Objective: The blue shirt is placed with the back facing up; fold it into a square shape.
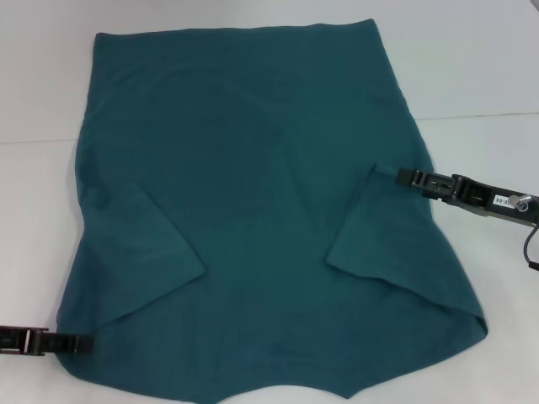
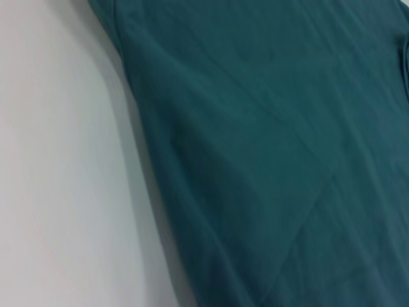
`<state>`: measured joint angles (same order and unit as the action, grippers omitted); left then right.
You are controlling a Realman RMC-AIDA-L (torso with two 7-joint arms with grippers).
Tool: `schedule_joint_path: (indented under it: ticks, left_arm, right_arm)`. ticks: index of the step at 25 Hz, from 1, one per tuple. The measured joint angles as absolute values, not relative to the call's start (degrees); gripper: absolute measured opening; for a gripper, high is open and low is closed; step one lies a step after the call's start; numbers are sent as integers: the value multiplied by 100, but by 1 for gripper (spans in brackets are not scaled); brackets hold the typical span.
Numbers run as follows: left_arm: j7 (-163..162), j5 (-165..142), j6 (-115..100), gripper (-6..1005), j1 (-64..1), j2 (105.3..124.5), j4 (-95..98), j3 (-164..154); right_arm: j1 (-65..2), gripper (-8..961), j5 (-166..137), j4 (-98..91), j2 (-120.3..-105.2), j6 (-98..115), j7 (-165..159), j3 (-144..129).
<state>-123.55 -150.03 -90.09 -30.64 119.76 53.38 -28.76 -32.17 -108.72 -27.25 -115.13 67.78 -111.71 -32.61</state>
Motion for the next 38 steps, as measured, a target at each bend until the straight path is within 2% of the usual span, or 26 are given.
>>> schedule_joint_path:
  ticks: [3,14,17,23,27,34,38]
  left_arm:
    - [-12404,-15002,-9007,618,-3072,11969,5348,-2899]
    - [-12495,-15081,-8853,379,-3077,11965,5332,-3023]
    - [-12501,-15093,-8832,169,-3079,11973,5330,-3024]
    - [-12505,-15090,-8902,21,-3079,11963,5371,-3014]
    - [-12496,-15054,-8974,21,-3075,11958,5376,-3006]
    - [-12454,-15036,-8994,22,-3083,11960,5387,-3017]
    - [-12441,-15027,-8984,22,-3084,11967,5388,-3015]
  right_arm:
    - [-3214,903,-10872,-2725,-11513,6779,-11169,-3261]
    - [-3188,901,-10872,-2725,-11513,6785,-11160,-3252]
    - [-3182,900,-10872,-2725,-11512,6786,-11161,-3251]
    - [-3146,899,-10895,-2724,-11480,6786,-11164,-3268]
    - [-3121,899,-11047,-2725,-11354,6878,-11296,-3328]
    - [-3147,898,-12107,-2771,-10941,7408,-12452,-3340]
    - [-3065,897,-12485,-2959,-10855,7608,-12836,-3340]
